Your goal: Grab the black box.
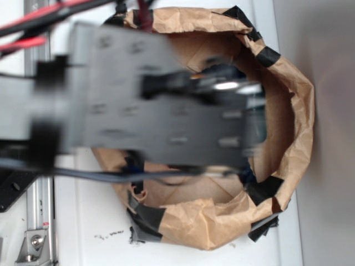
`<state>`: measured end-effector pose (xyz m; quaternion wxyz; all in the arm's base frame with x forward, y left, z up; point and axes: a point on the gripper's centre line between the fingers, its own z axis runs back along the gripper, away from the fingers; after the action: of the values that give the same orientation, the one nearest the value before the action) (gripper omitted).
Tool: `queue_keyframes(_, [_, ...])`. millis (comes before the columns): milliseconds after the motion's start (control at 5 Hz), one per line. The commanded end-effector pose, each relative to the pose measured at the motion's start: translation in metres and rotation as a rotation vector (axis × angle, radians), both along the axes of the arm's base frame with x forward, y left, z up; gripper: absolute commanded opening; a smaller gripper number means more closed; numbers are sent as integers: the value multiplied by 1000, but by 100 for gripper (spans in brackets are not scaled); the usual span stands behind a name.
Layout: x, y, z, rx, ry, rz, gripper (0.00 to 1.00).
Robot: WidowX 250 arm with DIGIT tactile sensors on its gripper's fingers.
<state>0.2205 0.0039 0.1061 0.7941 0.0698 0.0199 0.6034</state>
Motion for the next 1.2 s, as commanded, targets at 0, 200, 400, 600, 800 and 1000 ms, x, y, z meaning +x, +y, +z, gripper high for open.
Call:
queue_keyframes(0, [1,21,-23,3,-238,65,100])
queue_keyframes(200, [28,18,-36,22,-277,90,100])
queue_keyframes(400, [51,9,-47,5,-310,88,100])
queue_keyframes(600, [62,5,-58,-35,-306,110,100])
queue_keyframes(800, [44,-19,-87,-144,-191,77,100])
queue_keyframes(1000, [23,-30,-85,-122,-155,9,100])
